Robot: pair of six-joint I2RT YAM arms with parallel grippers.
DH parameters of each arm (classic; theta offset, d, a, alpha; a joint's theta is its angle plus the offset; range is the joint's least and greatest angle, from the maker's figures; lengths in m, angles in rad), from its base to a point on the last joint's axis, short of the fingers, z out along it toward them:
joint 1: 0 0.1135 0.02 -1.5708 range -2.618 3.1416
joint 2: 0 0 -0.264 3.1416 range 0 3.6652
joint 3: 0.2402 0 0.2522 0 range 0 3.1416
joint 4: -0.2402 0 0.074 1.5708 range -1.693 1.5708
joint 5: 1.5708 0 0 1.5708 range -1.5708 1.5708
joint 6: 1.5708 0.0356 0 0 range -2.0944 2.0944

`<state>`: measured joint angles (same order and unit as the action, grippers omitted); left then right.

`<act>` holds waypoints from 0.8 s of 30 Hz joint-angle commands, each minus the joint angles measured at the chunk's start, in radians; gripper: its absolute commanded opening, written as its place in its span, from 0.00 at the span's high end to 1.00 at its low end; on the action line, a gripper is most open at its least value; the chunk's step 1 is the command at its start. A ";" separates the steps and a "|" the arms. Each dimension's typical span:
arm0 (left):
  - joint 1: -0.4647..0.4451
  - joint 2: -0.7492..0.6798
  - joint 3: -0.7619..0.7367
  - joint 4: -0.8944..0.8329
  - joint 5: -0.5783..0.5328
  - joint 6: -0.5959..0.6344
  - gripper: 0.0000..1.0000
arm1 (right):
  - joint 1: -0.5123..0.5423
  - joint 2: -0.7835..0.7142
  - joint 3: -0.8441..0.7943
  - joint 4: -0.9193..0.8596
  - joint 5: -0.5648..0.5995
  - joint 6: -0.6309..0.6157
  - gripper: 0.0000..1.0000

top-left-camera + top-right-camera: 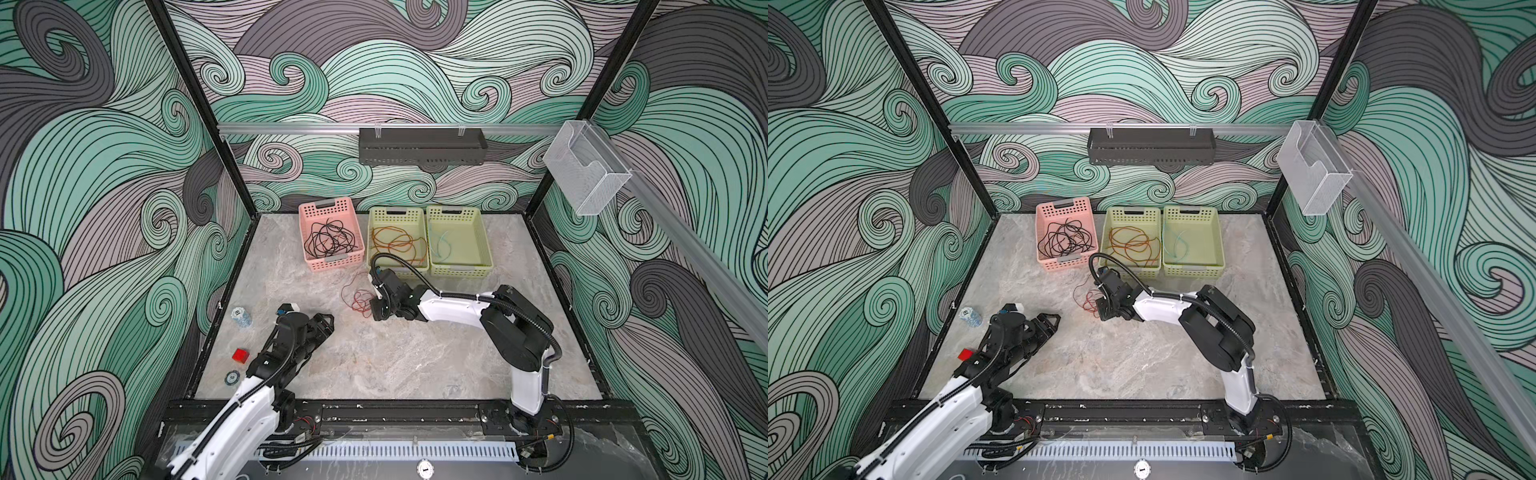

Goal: Untangle the cables

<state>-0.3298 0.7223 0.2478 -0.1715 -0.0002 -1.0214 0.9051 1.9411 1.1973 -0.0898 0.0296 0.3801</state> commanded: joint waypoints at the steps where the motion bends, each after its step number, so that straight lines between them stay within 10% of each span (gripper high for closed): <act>1: 0.000 0.193 0.143 0.128 0.001 0.034 0.23 | -0.003 -0.045 -0.044 0.024 0.002 0.011 1.00; 7: 0.010 0.624 0.338 0.205 0.110 0.029 0.32 | -0.003 -0.074 -0.075 0.032 -0.018 0.010 1.00; 13: 0.014 0.765 0.369 0.268 0.094 -0.016 0.39 | -0.003 -0.108 -0.116 0.061 -0.027 0.020 0.96; 24: 0.021 0.875 0.465 0.265 0.103 0.068 0.90 | -0.040 -0.149 -0.103 0.017 0.013 0.027 0.46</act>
<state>-0.3164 1.6173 0.6827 0.1116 0.1200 -0.9897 0.8890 1.7973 1.0714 -0.0502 0.0204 0.3969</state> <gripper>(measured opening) 0.124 0.530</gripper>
